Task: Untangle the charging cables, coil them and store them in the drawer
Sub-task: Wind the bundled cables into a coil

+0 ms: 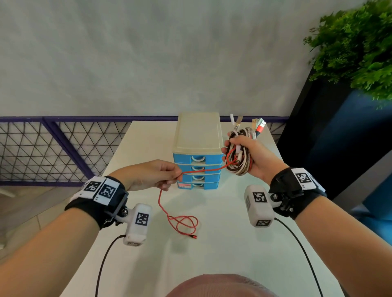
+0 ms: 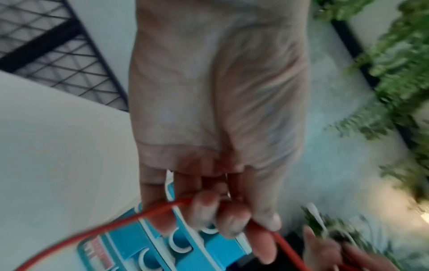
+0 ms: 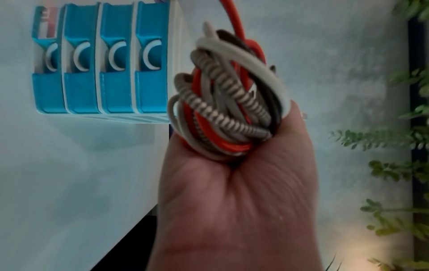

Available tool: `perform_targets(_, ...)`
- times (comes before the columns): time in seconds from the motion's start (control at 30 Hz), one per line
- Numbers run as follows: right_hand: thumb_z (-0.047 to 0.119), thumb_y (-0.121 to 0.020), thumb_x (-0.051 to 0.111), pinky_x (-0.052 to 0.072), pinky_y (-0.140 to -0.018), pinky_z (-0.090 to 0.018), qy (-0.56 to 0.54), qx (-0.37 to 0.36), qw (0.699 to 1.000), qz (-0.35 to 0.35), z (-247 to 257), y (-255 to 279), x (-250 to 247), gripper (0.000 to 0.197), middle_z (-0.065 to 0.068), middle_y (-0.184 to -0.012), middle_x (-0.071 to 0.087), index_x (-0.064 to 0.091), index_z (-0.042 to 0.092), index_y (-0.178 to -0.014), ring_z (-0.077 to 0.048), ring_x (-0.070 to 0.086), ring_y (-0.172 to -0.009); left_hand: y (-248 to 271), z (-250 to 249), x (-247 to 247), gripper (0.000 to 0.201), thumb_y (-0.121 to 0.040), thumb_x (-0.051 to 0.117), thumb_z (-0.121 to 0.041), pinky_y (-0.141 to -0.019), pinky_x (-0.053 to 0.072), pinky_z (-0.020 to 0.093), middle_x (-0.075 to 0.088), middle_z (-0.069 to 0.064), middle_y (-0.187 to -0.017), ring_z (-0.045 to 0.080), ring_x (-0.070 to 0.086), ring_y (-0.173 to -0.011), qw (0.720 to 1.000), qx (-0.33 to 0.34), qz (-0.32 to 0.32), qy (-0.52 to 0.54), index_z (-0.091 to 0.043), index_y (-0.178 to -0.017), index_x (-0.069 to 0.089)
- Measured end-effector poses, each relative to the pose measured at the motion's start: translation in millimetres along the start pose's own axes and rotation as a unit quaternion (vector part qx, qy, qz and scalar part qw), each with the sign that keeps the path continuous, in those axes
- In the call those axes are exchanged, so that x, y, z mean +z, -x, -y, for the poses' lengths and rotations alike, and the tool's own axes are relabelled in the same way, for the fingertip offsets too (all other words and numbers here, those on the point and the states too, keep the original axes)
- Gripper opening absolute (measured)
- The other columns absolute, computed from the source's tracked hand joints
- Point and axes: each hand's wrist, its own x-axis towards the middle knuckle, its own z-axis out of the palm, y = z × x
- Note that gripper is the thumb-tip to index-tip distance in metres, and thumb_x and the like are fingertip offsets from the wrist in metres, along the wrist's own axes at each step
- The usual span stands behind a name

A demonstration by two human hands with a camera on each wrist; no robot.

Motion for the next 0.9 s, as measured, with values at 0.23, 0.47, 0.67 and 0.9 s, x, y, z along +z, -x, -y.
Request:
perform_targets(0.23,0.002,-0.088,0.061,0.058,-0.081,-0.041,0.19,0.04,0.978,0.076,-19.0,8.7,25.1,0.01,-0.018,-0.094,0.072,0.065,0.0,-0.096,-0.027,0.072,-0.089,-13.4,-38.2,22.4,0.01,-0.089,0.064,-0.024,-0.064,0.039,0.023,0.061,-0.01,-0.071,0.006,0.05,-0.064,0.933,0.063,-0.08,-0.346,-0.024,-0.08,0.068)
perform_targets(0.47,0.008,-0.085,0.062,0.056,-0.087,-0.046,0.134,0.096,0.977,0.134,-30.5,11.6,24.8,0.026,-0.026,-0.104,0.069,0.064,0.0,-0.11,-0.038,0.067,-0.101,-17.8,-45.3,36.7,0.015,-0.079,0.073,-0.02,-0.065,0.04,0.025,0.062,-0.003,-0.079,0.014,0.055,-0.074,0.9,0.193,-0.209,-0.329,-0.025,-0.078,0.06)
perform_targets(0.67,0.011,-0.086,0.063,0.055,-0.071,-0.035,0.183,0.082,0.971,0.131,-35.9,17.5,22.8,0.01,-0.014,-0.077,0.066,0.067,0.003,-0.081,-0.022,0.066,-0.068,-23.5,-37.3,40.4,0.021,-0.089,0.061,-0.034,-0.055,0.041,0.021,0.059,-0.002,-0.07,0.011,0.051,-0.059,0.921,0.108,-0.204,-0.315,-0.023,-0.074,0.053)
perform_targets(0.9,0.0,-0.085,0.058,0.057,-0.057,-0.031,0.192,-0.01,0.981,-0.029,-47.2,17.0,4.1,0.005,-0.017,-0.069,0.062,0.059,0.003,-0.08,-0.022,0.063,-0.055,-15.8,2.6,36.4,0.035,-0.103,0.033,-0.033,-0.057,0.03,0.024,0.034,-0.007,-0.053,0.01,0.029,-0.048,0.977,-0.051,-0.13,0.163,-0.019,-0.074,0.047)
